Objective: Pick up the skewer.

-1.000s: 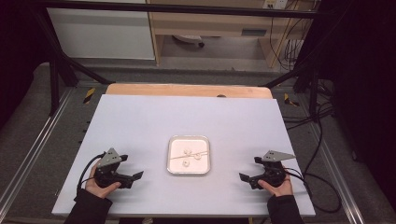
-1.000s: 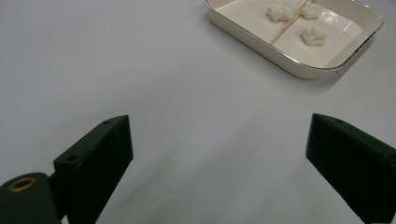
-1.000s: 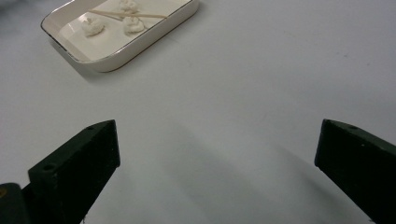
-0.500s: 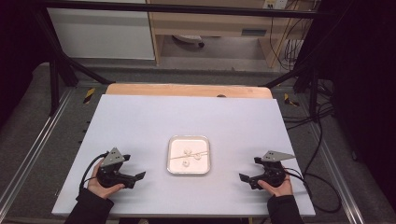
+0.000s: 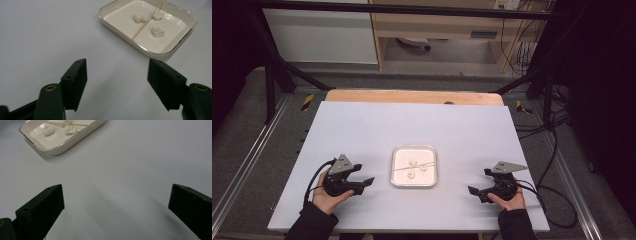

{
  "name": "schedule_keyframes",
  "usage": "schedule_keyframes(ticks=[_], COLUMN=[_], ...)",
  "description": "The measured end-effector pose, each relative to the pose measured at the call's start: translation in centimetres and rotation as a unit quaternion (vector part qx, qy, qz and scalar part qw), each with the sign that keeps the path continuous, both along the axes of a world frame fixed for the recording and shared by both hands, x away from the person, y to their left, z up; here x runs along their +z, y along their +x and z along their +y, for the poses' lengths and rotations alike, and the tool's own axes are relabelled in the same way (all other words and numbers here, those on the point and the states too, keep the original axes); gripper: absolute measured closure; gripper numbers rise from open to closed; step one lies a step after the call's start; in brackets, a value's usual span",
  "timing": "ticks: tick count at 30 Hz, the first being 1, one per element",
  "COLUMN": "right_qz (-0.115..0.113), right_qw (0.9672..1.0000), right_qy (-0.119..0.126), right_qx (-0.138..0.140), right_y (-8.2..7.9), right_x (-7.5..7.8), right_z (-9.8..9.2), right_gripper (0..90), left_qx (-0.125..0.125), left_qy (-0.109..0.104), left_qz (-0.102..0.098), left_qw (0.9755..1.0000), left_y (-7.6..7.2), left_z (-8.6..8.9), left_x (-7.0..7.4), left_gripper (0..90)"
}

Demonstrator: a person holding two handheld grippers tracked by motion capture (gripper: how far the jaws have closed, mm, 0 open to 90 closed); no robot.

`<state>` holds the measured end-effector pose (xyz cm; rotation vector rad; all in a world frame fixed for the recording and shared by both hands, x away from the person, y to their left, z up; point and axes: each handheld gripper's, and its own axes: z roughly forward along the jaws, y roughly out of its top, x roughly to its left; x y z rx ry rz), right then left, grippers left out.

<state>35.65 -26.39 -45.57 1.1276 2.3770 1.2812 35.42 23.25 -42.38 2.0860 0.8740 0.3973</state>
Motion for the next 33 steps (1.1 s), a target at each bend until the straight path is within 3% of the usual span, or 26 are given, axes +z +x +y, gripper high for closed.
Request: schedule_keyframes(ticks=[3, 6, 7, 9, 16, 20, 33], right_qz=[0.001, 0.0, -0.001, -0.002, -0.001, -0.002, -0.002], right_qw=[1.0, 1.0, 1.0, 1.0, 1.0, 1.0, 1.0], right_qy=[-0.002, -0.003, -0.006, -0.005, -0.005, -0.007, -0.009], right_qx=[0.001, 0.001, 0.003, 0.002, 0.001, 0.001, 0.002], right_y=[0.0, 0.0, 0.0, 0.0, 0.0, 0.0, 0.1], right_x=[0.0, -0.1, -0.1, -0.1, 0.0, 0.0, -0.1], right_z=[0.0, 0.1, 0.1, 0.1, 0.0, 0.0, 0.1], right_gripper=[1.0, 1.0, 1.0, 1.0, 1.0, 1.0, 1.1], left_qx=[0.0, 0.0, 0.002, 0.004, 0.009, 0.005, -0.004], left_qy=[0.009, 0.006, 0.006, 0.003, -0.007, 0.005, 0.032], left_qz=[-0.001, 0.007, 0.008, 0.011, 0.025, 0.03, 0.051], left_qw=[1.0, 1.0, 0.9999, 0.9999, 0.9996, 0.9995, 0.9982], left_y=[0.2, 0.6, 0.7, 1.0, 2.3, 3.1, 5.8], left_z=[-0.8, -1.6, -1.9, -2.5, -4.6, -6.0, -9.9], left_x=[0.3, 0.5, 0.6, 0.8, 1.2, 1.0, -0.7], left_gripper=[45.4, 50.8, 56.6, 58.6, 78.4, 86.3, 89.9])
